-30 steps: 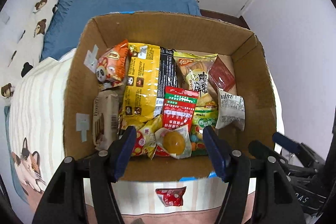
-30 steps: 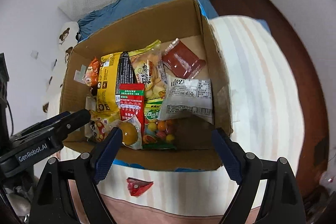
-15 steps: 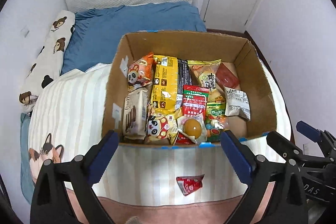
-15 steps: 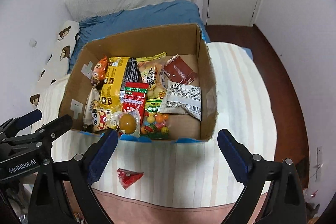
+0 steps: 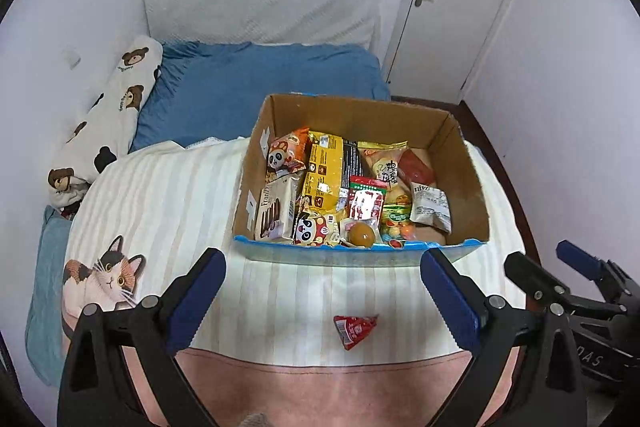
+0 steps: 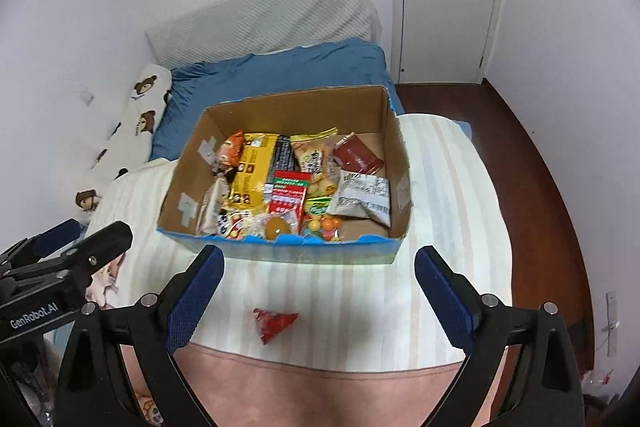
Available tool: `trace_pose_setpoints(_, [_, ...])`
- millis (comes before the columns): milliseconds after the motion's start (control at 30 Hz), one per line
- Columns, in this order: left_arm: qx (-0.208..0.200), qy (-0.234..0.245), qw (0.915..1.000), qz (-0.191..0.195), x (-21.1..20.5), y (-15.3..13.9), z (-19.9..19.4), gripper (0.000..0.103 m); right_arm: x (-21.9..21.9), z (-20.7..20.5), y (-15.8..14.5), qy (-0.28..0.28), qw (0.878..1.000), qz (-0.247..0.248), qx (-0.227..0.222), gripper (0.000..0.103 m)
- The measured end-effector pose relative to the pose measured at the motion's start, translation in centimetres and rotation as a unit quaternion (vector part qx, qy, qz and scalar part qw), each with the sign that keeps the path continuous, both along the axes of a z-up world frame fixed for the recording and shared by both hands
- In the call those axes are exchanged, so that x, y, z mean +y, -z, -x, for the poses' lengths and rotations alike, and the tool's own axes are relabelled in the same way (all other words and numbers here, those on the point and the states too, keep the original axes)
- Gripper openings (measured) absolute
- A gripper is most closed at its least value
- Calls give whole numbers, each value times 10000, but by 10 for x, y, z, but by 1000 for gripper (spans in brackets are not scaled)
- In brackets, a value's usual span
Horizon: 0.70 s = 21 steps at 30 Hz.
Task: Organize snacks
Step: 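Lift both tools from the box and move toward the last snacks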
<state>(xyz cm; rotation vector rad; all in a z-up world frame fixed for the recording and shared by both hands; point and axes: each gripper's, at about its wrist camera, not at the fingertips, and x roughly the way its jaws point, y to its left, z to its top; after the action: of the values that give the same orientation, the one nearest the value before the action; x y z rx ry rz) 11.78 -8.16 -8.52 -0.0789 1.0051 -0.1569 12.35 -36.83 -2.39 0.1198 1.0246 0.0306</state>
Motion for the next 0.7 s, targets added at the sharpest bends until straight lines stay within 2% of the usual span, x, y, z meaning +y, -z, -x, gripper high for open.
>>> trace_pose_setpoints(67, [2, -53, 10000, 58, 6, -2, 10, 100, 3, 8, 2, -64, 9999, -138, 54, 98])
trace_pose_setpoints(167, [76, -208, 9997, 116, 25, 6, 31, 100, 12, 23, 20, -285, 9976, -539, 314, 98])
trace_pose_setpoints(267, [378, -439, 9983, -38, 51, 32, 57, 100, 27, 40, 55, -505, 9923, -846, 748, 98])
trace_pose_setpoints(367, [1002, -825, 9915, -128, 87, 78, 87, 100, 43, 54, 99, -625, 9843, -1071, 1252, 98])
trace_pose_setpoints(433, [1407, -1063, 9842, -173, 105, 106, 103, 100, 52, 60, 130, -628, 9771, -1237, 1615, 98])
trace_pose_setpoints(500, [1838, -1363, 9733, -186, 127, 138, 121, 100, 60, 65, 157, -617, 9701, -1359, 1915, 98])
trace_pose_setpoints(600, [2331, -1708, 9573, -120, 149, 176, 148, 100, 67, 66, 182, -603, 9634, -1444, 2176, 98])
trace_pose_setpoints(700, [2837, -2035, 9368, 222, 166, 213, 172, 100, 72, 66, 203, -638, 9594, -1367, 2381, 98])
